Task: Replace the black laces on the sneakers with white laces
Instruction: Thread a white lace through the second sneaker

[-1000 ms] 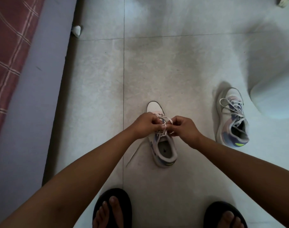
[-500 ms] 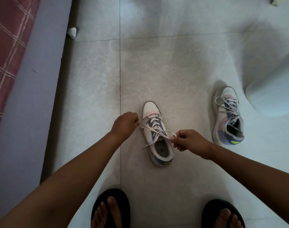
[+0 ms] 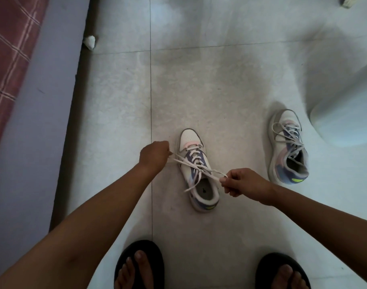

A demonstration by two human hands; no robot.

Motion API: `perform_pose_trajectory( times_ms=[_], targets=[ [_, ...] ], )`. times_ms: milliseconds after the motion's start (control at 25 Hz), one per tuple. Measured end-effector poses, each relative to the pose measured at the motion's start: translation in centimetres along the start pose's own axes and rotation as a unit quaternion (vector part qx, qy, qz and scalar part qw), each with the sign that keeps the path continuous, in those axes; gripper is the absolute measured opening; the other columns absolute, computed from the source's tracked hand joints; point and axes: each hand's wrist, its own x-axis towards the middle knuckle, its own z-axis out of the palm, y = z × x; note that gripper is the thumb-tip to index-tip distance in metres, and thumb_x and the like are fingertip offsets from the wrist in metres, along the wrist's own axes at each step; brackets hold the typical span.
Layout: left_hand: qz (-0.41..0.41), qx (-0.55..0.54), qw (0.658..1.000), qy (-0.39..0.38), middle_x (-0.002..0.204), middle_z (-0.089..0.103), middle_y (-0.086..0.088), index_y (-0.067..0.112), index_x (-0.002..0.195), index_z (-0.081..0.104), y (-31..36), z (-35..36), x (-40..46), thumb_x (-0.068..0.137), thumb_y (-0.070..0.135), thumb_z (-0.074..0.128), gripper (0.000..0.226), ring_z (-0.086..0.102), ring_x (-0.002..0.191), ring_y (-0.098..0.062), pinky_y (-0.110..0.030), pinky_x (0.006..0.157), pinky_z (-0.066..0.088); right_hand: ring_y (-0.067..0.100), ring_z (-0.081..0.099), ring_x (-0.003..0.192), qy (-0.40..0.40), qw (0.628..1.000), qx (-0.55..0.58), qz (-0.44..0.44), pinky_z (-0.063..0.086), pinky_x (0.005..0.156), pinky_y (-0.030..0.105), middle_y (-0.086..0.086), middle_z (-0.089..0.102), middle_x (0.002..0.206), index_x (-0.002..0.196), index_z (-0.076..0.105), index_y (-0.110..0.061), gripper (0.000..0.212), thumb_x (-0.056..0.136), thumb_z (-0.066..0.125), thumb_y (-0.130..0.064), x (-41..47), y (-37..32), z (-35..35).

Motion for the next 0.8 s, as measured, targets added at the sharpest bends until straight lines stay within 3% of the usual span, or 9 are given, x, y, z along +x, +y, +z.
perform_pose_trajectory(
  times_ms=[200, 320, 400, 480, 560, 640, 720, 800],
  targets=[
    [0.051, 0.112, 0.992, 0.03, 0.097, 0.066, -0.006, 0.012, 0.098, 0.055, -0.3, 0.8, -0.6, 0.098, 0.028, 0.045, 0.019, 0.063, 0.082, -0.023, -0.027, 0.057, 0.031, 0.009, 0.06, 0.058, -0.014, 1.0, 0.017, 0.022, 0.051, 0.06, 0.02, 0.004, 0.069, 0.069, 0.077, 0.064, -0.008, 0.019, 0.088, 0.063, -0.024, -0.3, 0.5, -1.2],
    [0.002, -0.008, 0.995, 0.095, 0.087, 0.063, -0.005, 0.013, 0.094, 0.055, 0.5, -0.5, -0.7, 0.099, 0.033, 0.042, 0.024, 0.059, 0.074, -0.024, -0.028, 0.058, 0.035, 0.014, 0.066, 0.074, 0.021, 0.993, 0.116, 0.021, 0.052, 0.07, 0.026, 0.005, 0.073, 0.081, 0.083, 0.066, -0.008, 0.019, 0.09, 0.059, -0.024, 0.3, 0.3, -0.4],
    [-0.008, -0.136, 0.985, 0.109, 0.084, 0.062, -0.002, 0.015, 0.093, 0.055, 1.7, -1.7, -1.1, 0.098, 0.035, 0.043, 0.024, 0.057, 0.072, -0.022, -0.032, 0.061, 0.042, 0.013, 0.067, 0.079, 0.051, 0.947, 0.317, 0.014, 0.049, 0.073, 0.025, 0.002, 0.073, 0.084, 0.088, 0.065, -0.011, 0.017, 0.094, 0.053, -0.022, 1.2, -0.9, 0.3],
    [0.014, -0.24, 0.968, 0.071, 0.086, 0.065, -0.001, 0.015, 0.094, 0.058, 3.3, -3.1, -1.6, 0.097, 0.035, 0.043, 0.025, 0.06, 0.075, -0.022, -0.037, 0.067, 0.049, 0.014, 0.066, 0.072, 0.048, 0.909, 0.413, 0.031, 0.048, 0.071, 0.026, 0.003, 0.071, 0.079, 0.093, 0.064, -0.01, 0.018, 0.097, 0.047, -0.016, 2.4, -2.8, 1.0],
    [0.071, -0.306, 0.949, 0.032, 0.086, 0.064, 0.002, 0.015, 0.095, 0.061, 5.0, -4.6, -2.2, 0.096, 0.03, 0.048, 0.02, 0.06, 0.074, -0.015, -0.036, 0.07, 0.049, 0.016, 0.058, 0.063, 0.053, 0.957, 0.284, 0.033, 0.047, 0.064, 0.025, 0.005, 0.063, 0.071, 0.094, 0.063, -0.008, 0.019, 0.097, 0.045, -0.011, 3.1, -4.5, 1.9],
    [0.129, -0.321, 0.938, 0.031, 0.088, 0.063, 0.006, 0.016, 0.097, 0.063, 6.2, -5.8, -2.3, 0.093, 0.027, 0.054, 0.014, 0.056, 0.069, -0.004, -0.028, 0.068, 0.046, 0.018, 0.053, 0.066, 0.056, 0.997, 0.031, -0.03, 0.044, 0.06, 0.024, 0.006, 0.058, 0.074, 0.092, 0.061, -0.007, 0.02, 0.097, 0.042, -0.009, 3.3, -5.8, 2.9],
    [0.126, -0.293, 0.947, 0.027, 0.089, 0.065, 0.005, 0.016, 0.097, 0.062, 7.0, -6.2, -2.2, 0.095, 0.029, 0.05, 0.018, 0.056, 0.071, -0.006, -0.029, 0.069, 0.044, 0.022, 0.057, 0.085, 0.021, 0.977, -0.187, -0.095, 0.045, 0.073, 0.028, 0.006, 0.06, 0.096, 0.111, 0.058, -0.009, 0.025, 0.095, 0.039, -0.011, 3.7, -6.3, 3.7],
    [0.064, -0.237, 0.969, -0.015, 0.089, 0.066, -0.003, 0.012, 0.092, 0.06, 7.3, -6.0, -1.9, 0.099, 0.033, 0.037, 0.032, 0.061, 0.08, -0.02, -0.033, 0.072, 0.045, 0.022, 0.058, 0.095, -0.001, 0.968, -0.229, -0.101, 0.046, 0.082, 0.031, 0.006, 0.062, 0.107, 0.116, 0.059, -0.013, 0.027, 0.095, 0.042, -0.019, 3.9, -6.5, 4.0]
  ],
)
